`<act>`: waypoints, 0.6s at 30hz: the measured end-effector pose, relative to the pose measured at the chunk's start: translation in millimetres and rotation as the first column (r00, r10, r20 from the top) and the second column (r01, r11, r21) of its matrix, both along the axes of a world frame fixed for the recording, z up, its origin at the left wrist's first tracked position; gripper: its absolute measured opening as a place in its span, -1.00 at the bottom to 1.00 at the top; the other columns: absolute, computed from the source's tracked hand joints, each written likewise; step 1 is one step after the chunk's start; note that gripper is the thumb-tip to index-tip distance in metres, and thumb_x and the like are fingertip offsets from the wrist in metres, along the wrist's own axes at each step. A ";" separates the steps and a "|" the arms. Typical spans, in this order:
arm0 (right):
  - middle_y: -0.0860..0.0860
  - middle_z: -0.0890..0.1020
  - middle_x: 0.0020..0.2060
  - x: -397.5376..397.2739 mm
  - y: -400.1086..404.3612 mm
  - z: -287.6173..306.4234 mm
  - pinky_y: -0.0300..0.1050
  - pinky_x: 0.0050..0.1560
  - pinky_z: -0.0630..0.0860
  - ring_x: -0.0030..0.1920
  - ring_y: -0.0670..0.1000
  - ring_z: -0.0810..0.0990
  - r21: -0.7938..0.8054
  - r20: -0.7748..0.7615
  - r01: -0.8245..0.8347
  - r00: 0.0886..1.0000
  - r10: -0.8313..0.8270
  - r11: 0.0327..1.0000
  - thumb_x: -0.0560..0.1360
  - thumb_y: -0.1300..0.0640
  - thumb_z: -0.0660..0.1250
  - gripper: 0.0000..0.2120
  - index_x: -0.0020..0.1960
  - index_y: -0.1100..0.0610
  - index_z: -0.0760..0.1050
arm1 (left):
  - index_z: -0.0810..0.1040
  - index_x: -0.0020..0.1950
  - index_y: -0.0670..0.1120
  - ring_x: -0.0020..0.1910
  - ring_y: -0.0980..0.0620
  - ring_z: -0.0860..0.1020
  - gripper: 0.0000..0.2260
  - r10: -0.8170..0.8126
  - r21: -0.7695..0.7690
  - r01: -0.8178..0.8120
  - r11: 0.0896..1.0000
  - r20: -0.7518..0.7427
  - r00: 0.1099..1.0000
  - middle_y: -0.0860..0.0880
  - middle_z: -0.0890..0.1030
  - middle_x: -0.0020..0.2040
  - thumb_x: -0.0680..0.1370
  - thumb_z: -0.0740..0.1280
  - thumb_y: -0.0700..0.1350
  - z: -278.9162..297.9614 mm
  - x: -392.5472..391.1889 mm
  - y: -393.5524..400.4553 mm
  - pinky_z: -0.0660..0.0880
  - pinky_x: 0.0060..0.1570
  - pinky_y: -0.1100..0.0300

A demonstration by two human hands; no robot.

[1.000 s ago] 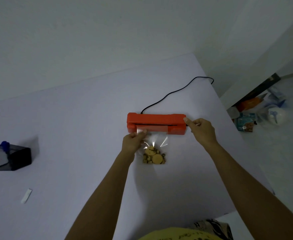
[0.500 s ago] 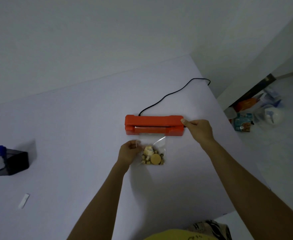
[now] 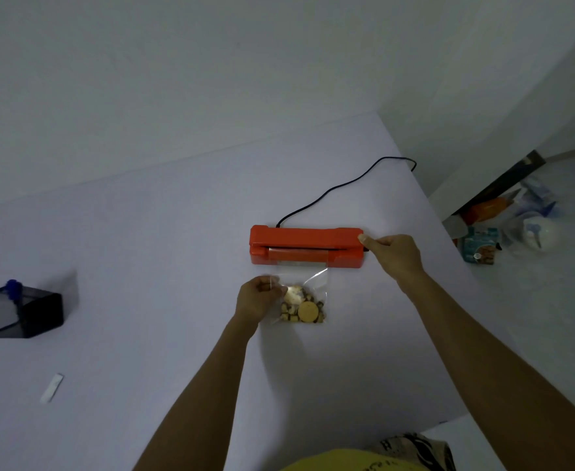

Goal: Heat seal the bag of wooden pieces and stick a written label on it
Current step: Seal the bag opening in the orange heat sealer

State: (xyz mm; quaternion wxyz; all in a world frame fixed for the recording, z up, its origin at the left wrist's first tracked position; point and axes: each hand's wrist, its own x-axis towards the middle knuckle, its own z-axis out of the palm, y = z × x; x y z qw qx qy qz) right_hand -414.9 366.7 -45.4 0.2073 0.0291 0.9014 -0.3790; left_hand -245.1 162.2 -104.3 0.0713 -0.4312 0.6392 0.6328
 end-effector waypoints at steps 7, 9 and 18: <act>0.02 0.29 -0.56 0.6 1.3 -1.9 -0.14 -0.36 0.24 -0.47 0.00 0.29 0.006 0.002 -0.016 1.000 0.016 1.000 0.45 -0.14 0.39 -0.52 -0.42 0.20 0.40 | 0.60 0.10 -0.11 -0.01 -0.05 0.61 -0.76 0.008 0.002 -0.008 1.000 0.005 1.000 -0.10 0.66 -0.02 0.44 0.46 -0.20 -2.1 0.2 -0.9 0.56 0.06 0.10; 0.02 0.29 -0.56 0.1 1.4 -2.3 -0.14 -0.37 0.24 -0.46 0.00 0.30 0.008 0.010 -0.018 1.000 0.018 1.000 0.44 -0.15 0.39 -0.53 -0.39 0.21 0.41 | 0.61 0.10 -0.11 -0.01 -0.05 0.62 -0.75 0.011 0.008 -0.011 1.000 0.008 1.000 -0.10 0.66 -0.01 0.43 0.47 -0.20 -2.5 0.2 -1.1 0.56 0.09 0.09; -0.01 0.23 -0.59 2.8 -0.6 4.2 -0.14 -0.43 0.16 -0.53 -0.03 0.20 0.015 0.007 -0.011 1.000 0.011 1.000 0.45 -0.15 0.39 -0.41 -0.54 0.09 0.16 | 0.61 0.11 -0.12 -0.03 -0.03 0.60 -0.76 -0.001 -0.013 0.002 1.000 0.013 1.000 -0.09 0.66 -0.02 0.45 0.46 -0.20 -1.4 -0.4 -1.2 0.54 -0.01 0.19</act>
